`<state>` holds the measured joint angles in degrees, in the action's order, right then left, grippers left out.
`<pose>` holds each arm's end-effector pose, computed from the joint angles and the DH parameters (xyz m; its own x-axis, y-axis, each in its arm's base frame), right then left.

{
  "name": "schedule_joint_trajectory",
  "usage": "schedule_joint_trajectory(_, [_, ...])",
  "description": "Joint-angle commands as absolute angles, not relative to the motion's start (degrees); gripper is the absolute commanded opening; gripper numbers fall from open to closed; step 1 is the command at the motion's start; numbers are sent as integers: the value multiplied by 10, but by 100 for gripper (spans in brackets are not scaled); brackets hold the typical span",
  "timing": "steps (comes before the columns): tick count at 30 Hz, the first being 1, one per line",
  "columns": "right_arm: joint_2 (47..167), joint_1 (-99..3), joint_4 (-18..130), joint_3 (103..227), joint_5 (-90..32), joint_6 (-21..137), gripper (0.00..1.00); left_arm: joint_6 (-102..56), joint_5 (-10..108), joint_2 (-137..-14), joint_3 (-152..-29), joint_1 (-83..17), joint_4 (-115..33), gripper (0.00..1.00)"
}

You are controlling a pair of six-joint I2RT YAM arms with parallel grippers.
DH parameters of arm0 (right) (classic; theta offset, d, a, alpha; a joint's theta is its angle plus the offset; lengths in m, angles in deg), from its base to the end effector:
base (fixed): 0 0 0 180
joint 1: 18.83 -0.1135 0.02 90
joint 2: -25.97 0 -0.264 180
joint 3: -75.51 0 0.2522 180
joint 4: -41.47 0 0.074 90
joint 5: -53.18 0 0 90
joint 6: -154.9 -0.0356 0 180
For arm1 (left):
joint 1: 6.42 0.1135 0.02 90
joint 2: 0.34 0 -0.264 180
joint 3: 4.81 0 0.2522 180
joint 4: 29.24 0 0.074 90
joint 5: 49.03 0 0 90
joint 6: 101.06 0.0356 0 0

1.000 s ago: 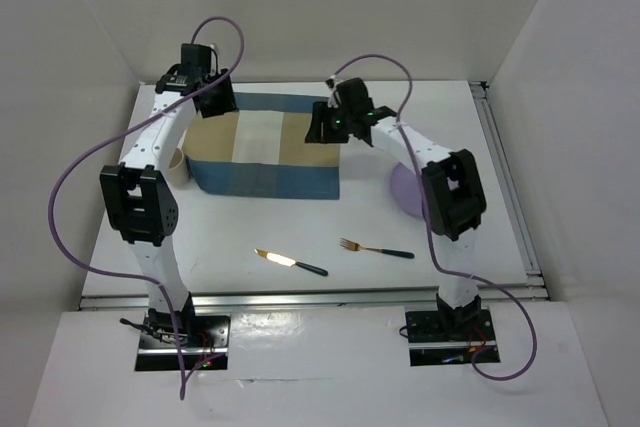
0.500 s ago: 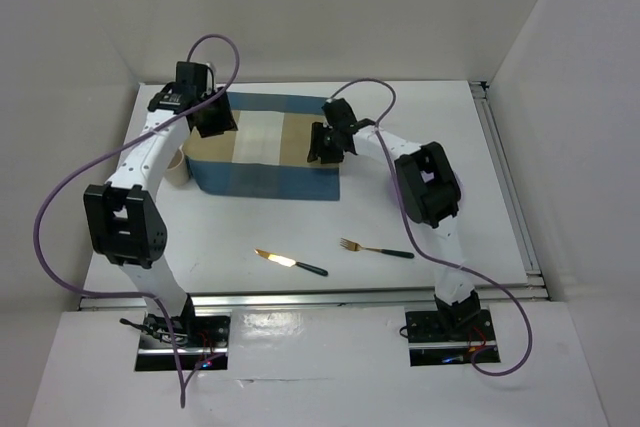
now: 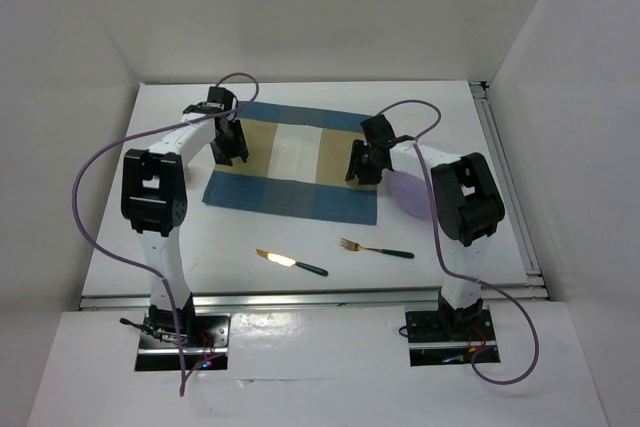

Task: Set the dinner table for one person

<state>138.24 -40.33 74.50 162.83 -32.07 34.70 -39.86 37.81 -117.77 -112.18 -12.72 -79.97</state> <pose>0.3774 0.1518 0.1586 -0.8861 0.1897 -0.4229 0.0458 0.9438 0.3274 0.4409 -0.0467 0.2081 -0.8002 -0.3956 -0.4508 -0.3454 0.9184 -0.1929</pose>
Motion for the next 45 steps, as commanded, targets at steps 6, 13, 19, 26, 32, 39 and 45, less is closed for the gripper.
schedule_joint_trajectory(6, [1370, -380, 804, 1599, -350, 367, 53, -437, 372, -1165, -1019, -162, -779, 55])
schedule_joint_trajectory(13, [1347, -380, 804, 1561, -337, 372, 53, -466, 385, -1080, -886, -173, -764, 52])
schedule_joint_trajectory(19, [1319, -380, 798, 1521, -344, 372, 53, -472, 386, -1007, -815, -173, -759, 52])
schedule_joint_trajectory(26, [1319, -385, 798, 1513, -344, 372, 53, -466, 393, -996, -800, -179, -753, 52])
schedule_joint_trajectory(32, [1314, -385, 804, 1519, -355, 378, 53, -472, 393, -983, -772, -179, -753, 52])
schedule_joint_trajectory(39, [1314, -385, 816, 1576, -344, 394, 54, -472, 393, -949, -801, -185, -771, 52])
schedule_joint_trajectory(45, [1319, -396, 841, 1643, -344, 394, 61, -466, 393, -931, -854, -185, -819, 52])
